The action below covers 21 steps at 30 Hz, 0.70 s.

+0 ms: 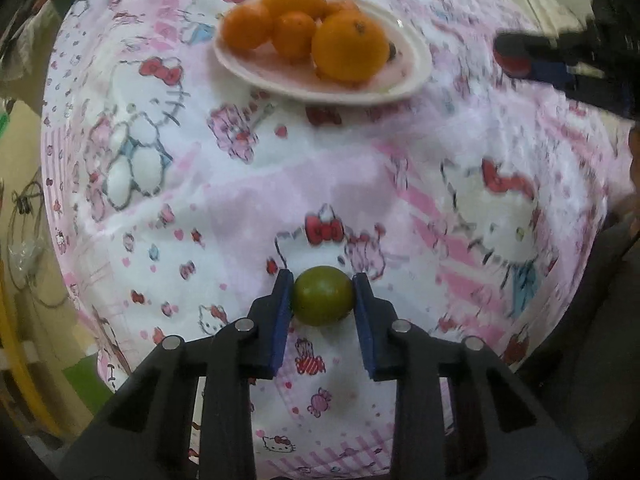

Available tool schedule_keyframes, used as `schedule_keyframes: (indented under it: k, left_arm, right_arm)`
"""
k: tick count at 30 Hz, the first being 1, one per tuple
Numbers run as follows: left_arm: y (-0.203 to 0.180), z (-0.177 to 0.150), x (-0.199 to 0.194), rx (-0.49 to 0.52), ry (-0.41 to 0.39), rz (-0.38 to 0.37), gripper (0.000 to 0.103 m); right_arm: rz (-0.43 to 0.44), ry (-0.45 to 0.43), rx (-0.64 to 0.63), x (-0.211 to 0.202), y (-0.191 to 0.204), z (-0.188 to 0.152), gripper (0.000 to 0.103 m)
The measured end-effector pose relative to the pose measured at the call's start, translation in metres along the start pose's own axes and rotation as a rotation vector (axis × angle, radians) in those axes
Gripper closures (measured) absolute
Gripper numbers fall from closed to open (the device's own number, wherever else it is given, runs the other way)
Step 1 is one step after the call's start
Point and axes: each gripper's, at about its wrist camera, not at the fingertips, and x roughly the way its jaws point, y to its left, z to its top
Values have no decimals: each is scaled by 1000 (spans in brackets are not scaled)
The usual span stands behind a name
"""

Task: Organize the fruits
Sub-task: 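Grasp the small green lime with the left tool while the right tool holds the tomato, then set the tomato on the plate with the right tool while the left tool sets the lime beside it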

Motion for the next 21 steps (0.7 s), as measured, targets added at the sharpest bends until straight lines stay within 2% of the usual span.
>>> schedule_keyframes:
  k: [4,8,15,21]
  left_arm:
    - [9,24,-28,-42,-84,2,77]
    - [22,57,-43,-100,-141,-26,77]
    - [22,110,-22,-77,-141,12,77]
    - [22,125,7,-58,-109,36,77]
  right_arm:
    - [18,-34,47,-11,-11,9,63]
    - [27,-52,87,-18,-24,24,63]
    - [37,-46,86,-6,-32,55,63]
    - [30,27,98,31,-41,65,63]
